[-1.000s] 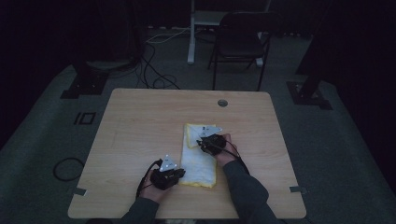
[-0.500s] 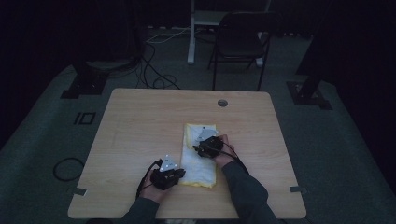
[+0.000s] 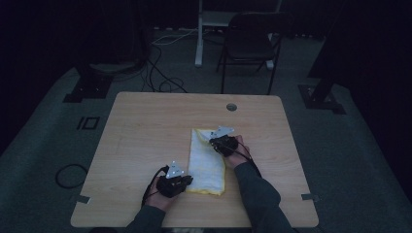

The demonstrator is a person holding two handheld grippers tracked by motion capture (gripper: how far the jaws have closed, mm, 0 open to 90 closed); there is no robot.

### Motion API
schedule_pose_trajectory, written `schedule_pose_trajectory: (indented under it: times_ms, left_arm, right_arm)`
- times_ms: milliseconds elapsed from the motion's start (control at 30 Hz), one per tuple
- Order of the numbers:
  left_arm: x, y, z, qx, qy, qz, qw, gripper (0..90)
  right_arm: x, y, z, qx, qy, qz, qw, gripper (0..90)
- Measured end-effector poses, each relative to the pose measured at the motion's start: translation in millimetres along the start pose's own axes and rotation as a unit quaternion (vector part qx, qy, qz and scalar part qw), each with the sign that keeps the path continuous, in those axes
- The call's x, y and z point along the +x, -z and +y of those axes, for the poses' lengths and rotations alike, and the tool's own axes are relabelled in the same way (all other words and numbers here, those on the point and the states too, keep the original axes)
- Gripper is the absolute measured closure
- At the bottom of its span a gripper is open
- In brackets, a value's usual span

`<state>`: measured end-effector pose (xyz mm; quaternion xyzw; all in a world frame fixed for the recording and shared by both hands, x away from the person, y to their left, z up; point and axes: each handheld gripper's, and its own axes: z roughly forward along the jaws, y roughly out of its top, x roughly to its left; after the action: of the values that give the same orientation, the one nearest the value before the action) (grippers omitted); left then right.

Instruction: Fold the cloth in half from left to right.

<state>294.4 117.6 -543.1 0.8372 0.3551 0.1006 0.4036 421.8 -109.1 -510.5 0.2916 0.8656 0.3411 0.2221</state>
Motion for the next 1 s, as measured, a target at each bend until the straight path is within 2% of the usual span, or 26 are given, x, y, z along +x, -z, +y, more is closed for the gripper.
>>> schedule_pose_trajectory:
  times_ms: [100,467,600,767,1000]
  left_arm:
    - [0.0,-0.2,0.0,-0.001,0.002,0.0,1.0,83.4]
    - [0.0,-0.3,0.0,-0.001,0.002,0.0,1.0,83.5]
    - [-0.1,-0.4,0.0,-0.002,0.003,0.0,1.0,83.4]
    - [0.1,-0.3,0.0,-0.002,0.005,0.0,1.0,83.4]
    - [2.7,1.5,1.3,-0.012,0.017,0.001,0.9998,82.4]
  right_arm:
    - [-10.1,1.3,-1.2,-0.006,-0.021,0.002,0.9998,88.6]
    - [-35.6,-0.4,-2.8,-0.004,-0.056,-0.025,0.9981,88.0]
    - [-40.4,-0.8,-4.1,-0.004,-0.068,-0.031,0.9972,85.5]
    - [-49.6,2.3,-6.4,-0.005,-0.093,-0.054,0.9942,77.5]
    - [-57.2,9.1,-10.8,-0.015,-0.11,-0.057,0.9922,73.5]
